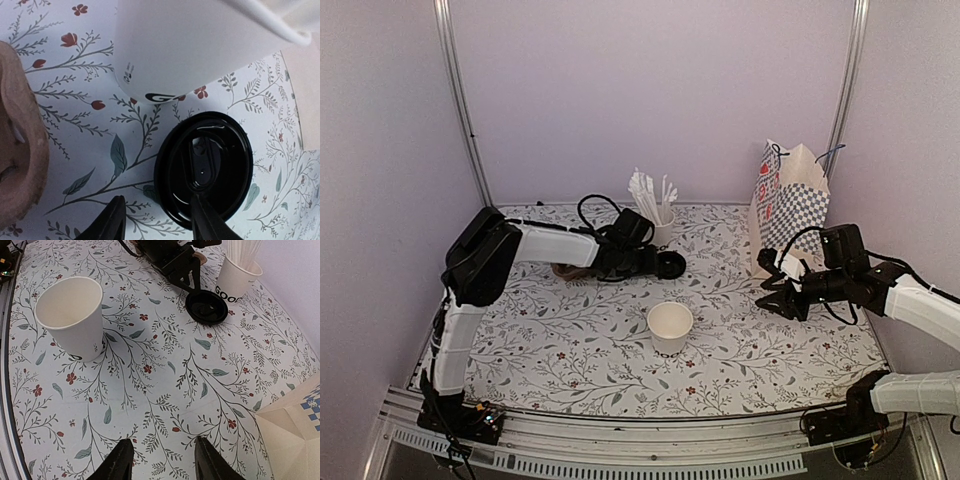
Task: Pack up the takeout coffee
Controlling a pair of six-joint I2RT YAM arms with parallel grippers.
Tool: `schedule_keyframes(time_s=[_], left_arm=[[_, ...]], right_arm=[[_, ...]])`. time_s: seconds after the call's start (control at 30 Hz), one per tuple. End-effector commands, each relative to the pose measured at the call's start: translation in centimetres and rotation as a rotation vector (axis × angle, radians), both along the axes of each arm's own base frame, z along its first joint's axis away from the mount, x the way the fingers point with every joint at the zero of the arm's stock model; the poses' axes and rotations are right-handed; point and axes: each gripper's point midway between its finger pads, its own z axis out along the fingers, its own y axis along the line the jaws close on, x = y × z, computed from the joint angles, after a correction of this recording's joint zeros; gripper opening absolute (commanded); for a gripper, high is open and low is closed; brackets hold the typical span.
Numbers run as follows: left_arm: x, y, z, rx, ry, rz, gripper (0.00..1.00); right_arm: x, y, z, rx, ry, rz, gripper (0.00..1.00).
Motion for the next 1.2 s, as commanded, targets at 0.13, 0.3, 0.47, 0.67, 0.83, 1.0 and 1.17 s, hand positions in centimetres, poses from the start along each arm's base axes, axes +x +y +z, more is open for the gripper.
schedule_keyframes(time_s=[0.13,0.3,0.47,0.67,0.83,1.0,1.17], left_arm=[[1.4,0.9,-0.6,0.017,-0.005,0.084,0.44],[1.2,1.0,-1.5,0.023,0.004,0.076,0.36],[1.2,0.7,-2.0,0.007,0.009,0.084,0.33],[1.7,0.2,-2.4,-0.008,0.007,0.09,0.33],[1.4,-0.1,-2.5,-0.035,-0.003,0.077,0.28],[0.9,0.1,-2.7,-0.047,-0.002,0.068,0.19],[0.4,0.3,-1.0,-0.069,-0.035,0.072,0.17]], right_arm=[[0.0,0.0,0.2,0.001,-0.008,0.007,0.45],[0.1,0.0,-0.1,-0.002,0.001,0.008,0.45],[0.2,-0.1,-0.2,-0.008,0.0,0.001,0.45],[0.2,-0.1,-0.4,-0.014,0.004,-0.001,0.45],[0.3,-0.2,-0.6,-0.019,0.008,-0.005,0.45],[0.4,-0.3,-0.8,-0.025,0.011,-0.008,0.45],[0.4,-0.3,-0.9,-0.027,0.013,-0.01,0.45]])
